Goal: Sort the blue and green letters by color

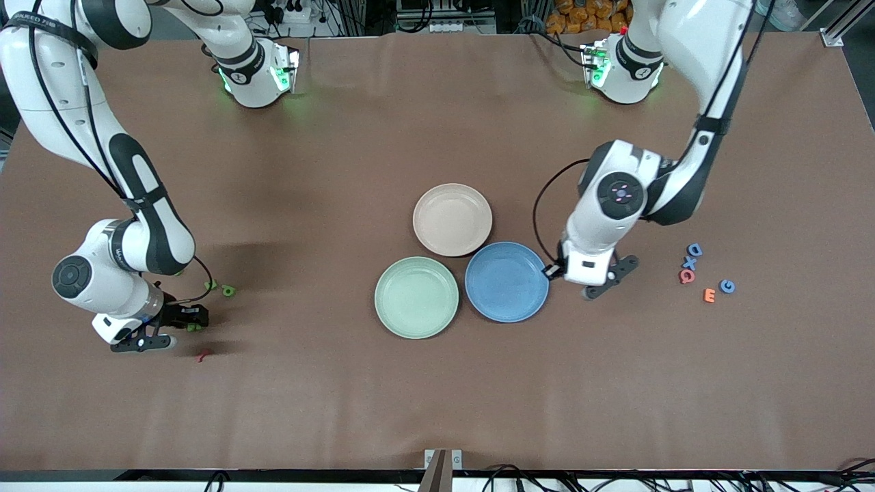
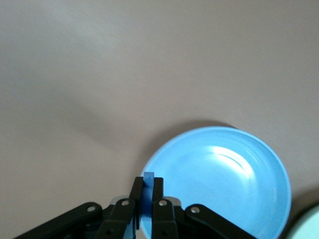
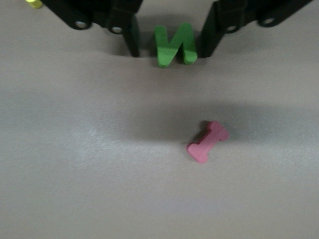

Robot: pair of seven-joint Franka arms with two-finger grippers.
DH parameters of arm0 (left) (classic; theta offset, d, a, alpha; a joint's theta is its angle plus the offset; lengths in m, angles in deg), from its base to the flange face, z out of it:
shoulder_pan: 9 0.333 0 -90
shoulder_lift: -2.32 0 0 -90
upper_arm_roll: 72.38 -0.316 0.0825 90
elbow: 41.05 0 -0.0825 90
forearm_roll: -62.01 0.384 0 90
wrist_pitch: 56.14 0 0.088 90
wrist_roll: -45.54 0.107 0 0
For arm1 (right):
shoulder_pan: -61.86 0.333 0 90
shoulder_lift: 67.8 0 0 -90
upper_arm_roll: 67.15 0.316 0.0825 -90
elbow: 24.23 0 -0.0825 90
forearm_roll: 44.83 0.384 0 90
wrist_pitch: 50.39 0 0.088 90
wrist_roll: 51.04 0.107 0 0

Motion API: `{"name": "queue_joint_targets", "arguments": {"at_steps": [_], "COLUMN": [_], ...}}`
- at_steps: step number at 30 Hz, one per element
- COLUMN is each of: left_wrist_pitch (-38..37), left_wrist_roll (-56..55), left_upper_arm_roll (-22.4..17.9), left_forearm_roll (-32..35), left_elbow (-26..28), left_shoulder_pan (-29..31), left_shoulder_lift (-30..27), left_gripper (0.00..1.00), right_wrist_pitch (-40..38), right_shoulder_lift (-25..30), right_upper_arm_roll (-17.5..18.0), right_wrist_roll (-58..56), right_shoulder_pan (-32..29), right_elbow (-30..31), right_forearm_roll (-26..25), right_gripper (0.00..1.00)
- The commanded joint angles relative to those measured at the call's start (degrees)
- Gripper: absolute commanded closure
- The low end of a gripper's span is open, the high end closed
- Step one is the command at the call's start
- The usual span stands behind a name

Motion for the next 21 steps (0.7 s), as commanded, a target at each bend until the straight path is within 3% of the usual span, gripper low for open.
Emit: {"name": "queue_joint_targets", "arguments": {"at_steps": [1, 2, 4, 8, 10, 11, 12, 13, 14, 15, 16, 21], "left_wrist_pitch": [-0.67, -0.58, -0.5, -0.15, 0.12, 0.12, 0.12, 0.12, 0.12, 0.12, 0.12, -0.23], "left_wrist_roll": [-3.0, -3.44, -3.62, -3.62, -3.62, -3.62, -3.18, -2.57, -2.22, -1.86, -1.69, -1.77], "left_upper_arm_roll": [-0.32, -0.32, -0.32, -0.32, -0.32, -0.32, -0.32, -0.32, -0.32, -0.32, -0.32, -0.32], "left_forearm_roll": [0.76, 0.93, 0.85, 0.93, 1.11, 1.37, 1.46, 1.55, 1.72, 1.72, 1.72, 1.72], "left_elbow": [-8.3, -9.01, -9.72, -10.07, -10.07, -10.07, -9.98, -9.98, -9.98, -9.9, -9.81, -9.54], "left_shoulder_pan": [-2.33, -2.77, -3.47, -4.27, -4.36, -4.44, -4.44, -4.36, -4.27, -4.36, -4.44, -4.44], "left_shoulder_lift": [6.8, 7.59, 8.65, 9.44, 9.44, 9.44, 9.44, 9.44, 9.44, 9.44, 9.44, 9.27], "left_gripper": [1.0, 1.0, 1.0, 1.0, 0.95, 0.84, 0.66, 0.4, 0.2, 0.08, 0.0, 0.0], "right_wrist_pitch": [-0.11, -0.11, -0.11, -0.55, -0.99, -1.6, -3.0, -4.84, -6.6, -8.44, -10.98, -21.72], "right_shoulder_lift": [-1.37, -1.37, -1.37, -1.37, -1.2, -0.93, -0.76, -0.49, -0.23, -0.14, 0.03, -0.05], "right_upper_arm_roll": [0.71, 0.71, 0.71, 0.79, 0.88, 0.97, 1.06, 1.49, 1.93, 2.2, 2.37, 1.58], "right_wrist_roll": [-0.32, -0.32, -0.24, -0.06, 0.03, 0.12, 0.55, 1.51, 2.74, 4.15, 5.9, 17.05], "right_shoulder_pan": [-0.59, -0.59, -0.5, -0.42, -0.33, -0.24, -0.07, 0.11, 0.29, 0.55, 1.07, 8.27], "right_elbow": [-1.46, -1.46, -1.46, -1.9, -2.69, -2.86, -3.3, -4.09, -5.14, -6.37, -7.95, -16.64], "right_forearm_roll": [0.19, 0.19, 0.19, 0.19, 0.19, 0.11, 0.19, 0.11, 0.02, 0.02, 0.02, -0.16], "right_gripper": [0.65, 0.72, 0.96, 1.0, 1.0, 1.0, 1.0, 1.0, 1.0, 1.0, 1.0, 1.0]}}
